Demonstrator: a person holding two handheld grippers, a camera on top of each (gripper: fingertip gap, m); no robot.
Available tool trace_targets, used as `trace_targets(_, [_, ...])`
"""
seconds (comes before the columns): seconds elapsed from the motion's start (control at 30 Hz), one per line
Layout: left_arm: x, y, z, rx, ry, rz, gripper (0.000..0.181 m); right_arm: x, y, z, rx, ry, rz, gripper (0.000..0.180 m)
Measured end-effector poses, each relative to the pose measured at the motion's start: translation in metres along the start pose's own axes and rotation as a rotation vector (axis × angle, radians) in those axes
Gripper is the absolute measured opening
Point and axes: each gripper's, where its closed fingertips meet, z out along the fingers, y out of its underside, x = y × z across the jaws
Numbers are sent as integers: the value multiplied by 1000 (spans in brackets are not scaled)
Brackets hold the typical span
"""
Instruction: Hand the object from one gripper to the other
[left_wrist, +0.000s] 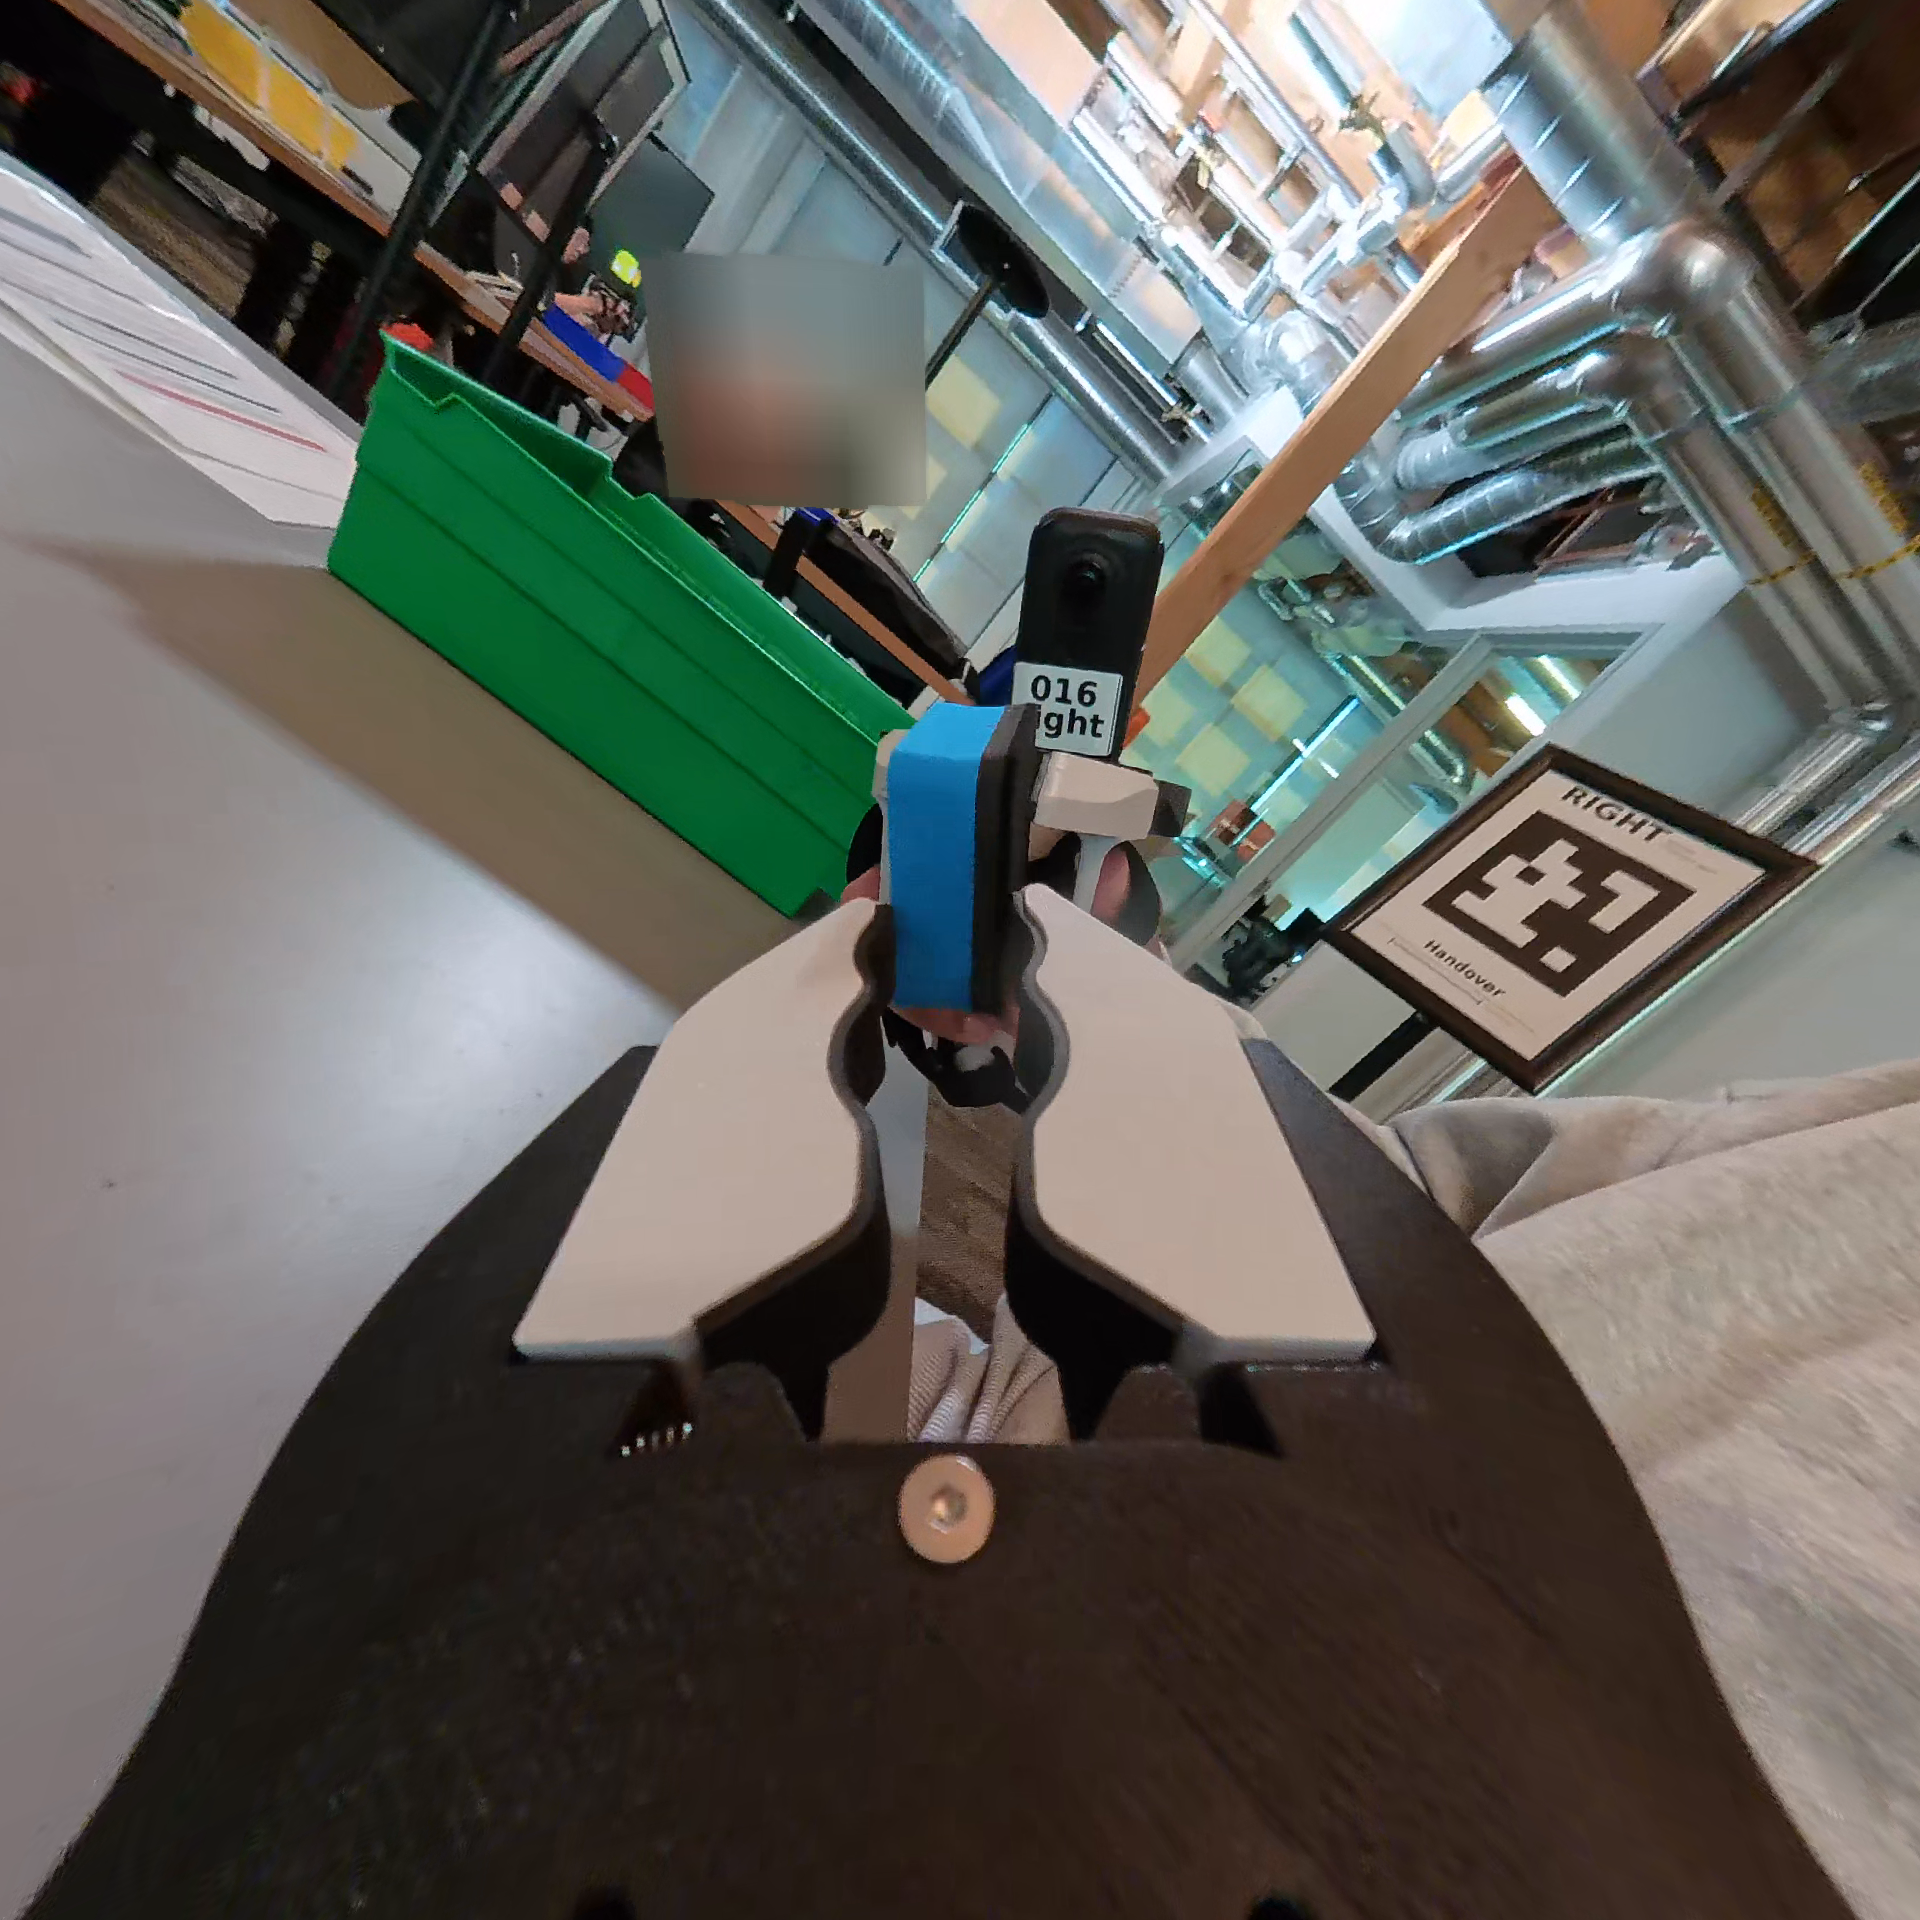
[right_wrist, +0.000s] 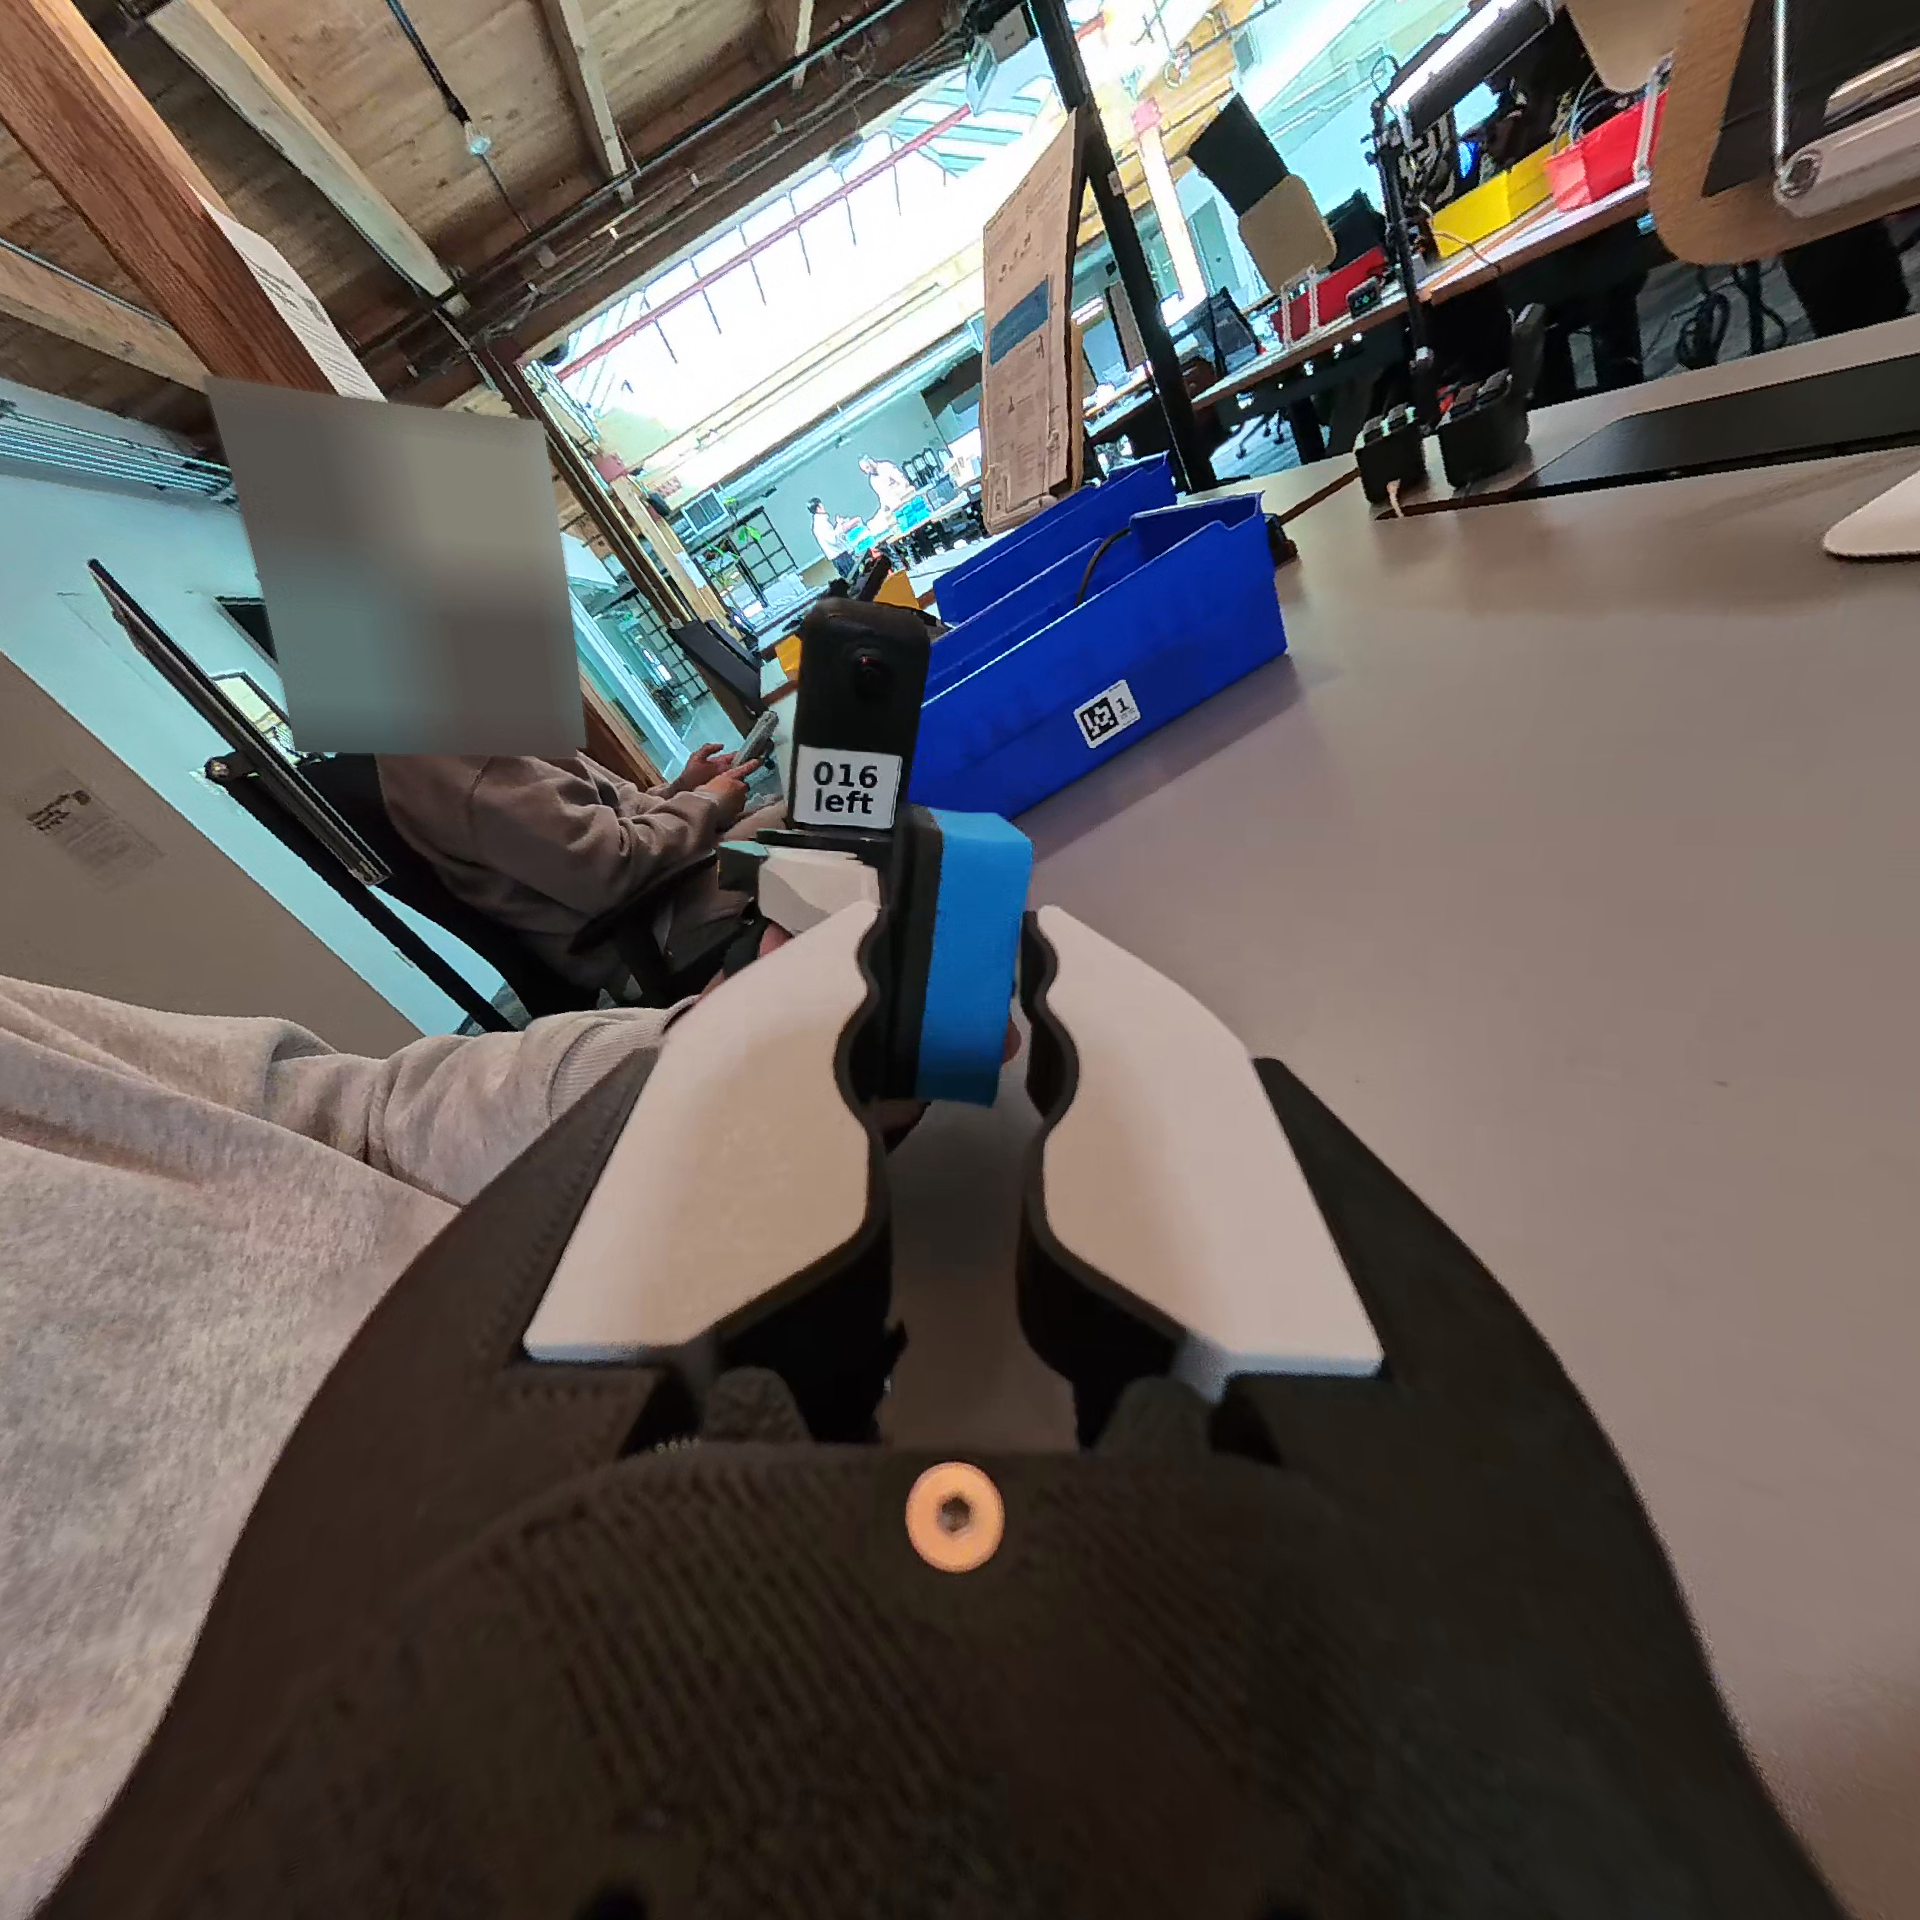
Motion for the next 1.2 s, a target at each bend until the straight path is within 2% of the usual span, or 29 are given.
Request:
trace_targets(0.13, [-1,-6,-3,25,-17,5,20,10,-4,-2,46,51,-23,57])
trace_targets(0.23, [-8,-9,-9,49,-21,-46,20,13,-12,-5,104,82,-92,72])
trace_targets(0.3, [-10,-10,-12,47,-11,-93,21,6,-15,-5,113,60,-208,77])
trace_targets(0.37, [-10,-6,-13,-3,12,-146,21,-4,-8,-3,60,34,-419,82])
trace_targets(0.47, [-6,2,-12,-73,56,-176,21,-7,8,-1,-56,69,-781,79])
trace_targets(0.53, [-3,8,-9,-126,75,-181,21,-8,15,0,-99,80,-869,77])
trace_targets(0.63, [1,16,-6,-170,89,-169,21,-11,16,1,-104,62,-867,72])
trace_targets(0.7, [3,17,-4,-173,105,-176,21,-14,20,0,-123,31,-866,55])
trace_targets(0.87, [6,13,-4,-135,141,-181,22,-16,18,0,-130,46,-853,54])
trace_targets(0.9, [4,10,-4,-104,128,-175,31,-16,15,0,-123,61,-841,54])
trace_targets(0.97, [-3,0,-5,-24,87,-173,62,-11,6,-3,-99,120,-810,54])
trace_targets(1.1, [-7,-12,-13,48,88,-196,66,4,-42,-36,41,356,-762,54])
trace_targets(1.2, [-7,-15,-14,61,90,-189,62,19,-90,-98,202,606,-736,54])
